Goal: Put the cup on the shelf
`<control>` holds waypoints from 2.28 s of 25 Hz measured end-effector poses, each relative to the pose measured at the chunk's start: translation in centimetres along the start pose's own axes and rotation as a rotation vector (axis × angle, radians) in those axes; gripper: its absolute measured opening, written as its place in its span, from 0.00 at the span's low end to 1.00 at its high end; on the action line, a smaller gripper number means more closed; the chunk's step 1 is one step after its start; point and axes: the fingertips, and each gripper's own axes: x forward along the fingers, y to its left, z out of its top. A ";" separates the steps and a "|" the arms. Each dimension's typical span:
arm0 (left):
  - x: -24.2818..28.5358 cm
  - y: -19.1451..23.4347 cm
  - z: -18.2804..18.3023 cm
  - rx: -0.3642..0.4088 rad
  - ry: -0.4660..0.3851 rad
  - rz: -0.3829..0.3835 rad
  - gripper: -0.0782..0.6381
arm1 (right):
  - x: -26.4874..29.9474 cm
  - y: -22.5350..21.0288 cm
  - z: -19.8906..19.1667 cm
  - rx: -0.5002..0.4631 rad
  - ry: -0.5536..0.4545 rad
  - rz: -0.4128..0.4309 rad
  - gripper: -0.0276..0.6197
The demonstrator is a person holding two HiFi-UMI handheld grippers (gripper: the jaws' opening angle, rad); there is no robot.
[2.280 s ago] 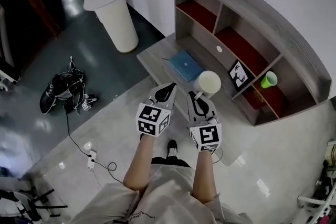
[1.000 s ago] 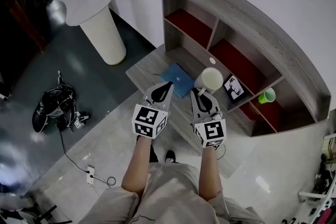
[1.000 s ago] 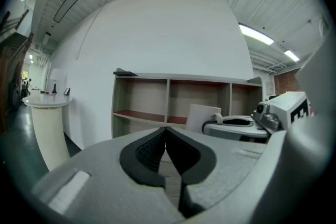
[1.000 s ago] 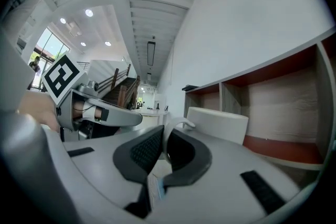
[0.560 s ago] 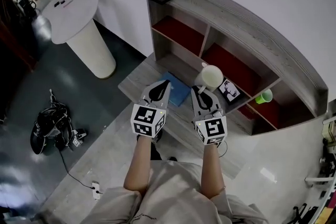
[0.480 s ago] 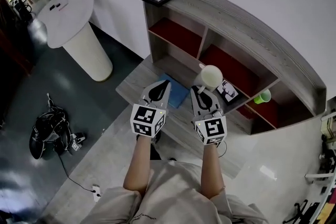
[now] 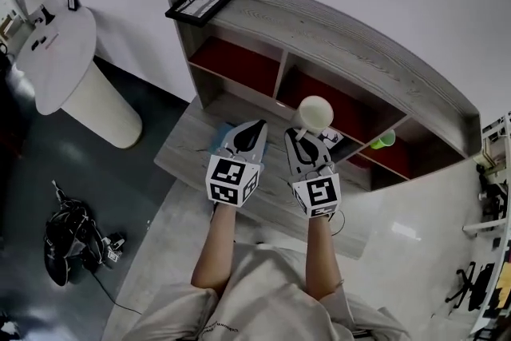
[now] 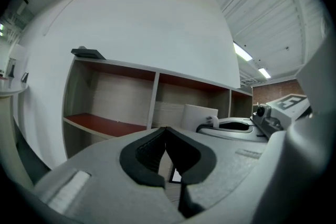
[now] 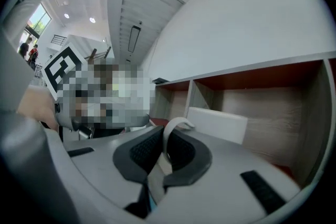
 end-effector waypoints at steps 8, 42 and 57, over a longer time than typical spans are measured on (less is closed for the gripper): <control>2.8 -0.2 0.2 -0.012 0.031 -0.119 0.12 | 1.3 -2.3 -0.6 0.013 0.026 -0.086 0.08; 10.7 1.9 -2.1 -0.071 0.154 -0.450 0.12 | 8.7 -9.8 -4.0 0.084 0.146 -0.331 0.08; 10.2 3.3 -1.7 -0.076 0.136 -0.446 0.12 | 8.7 -10.4 -4.9 0.246 0.157 -0.433 0.10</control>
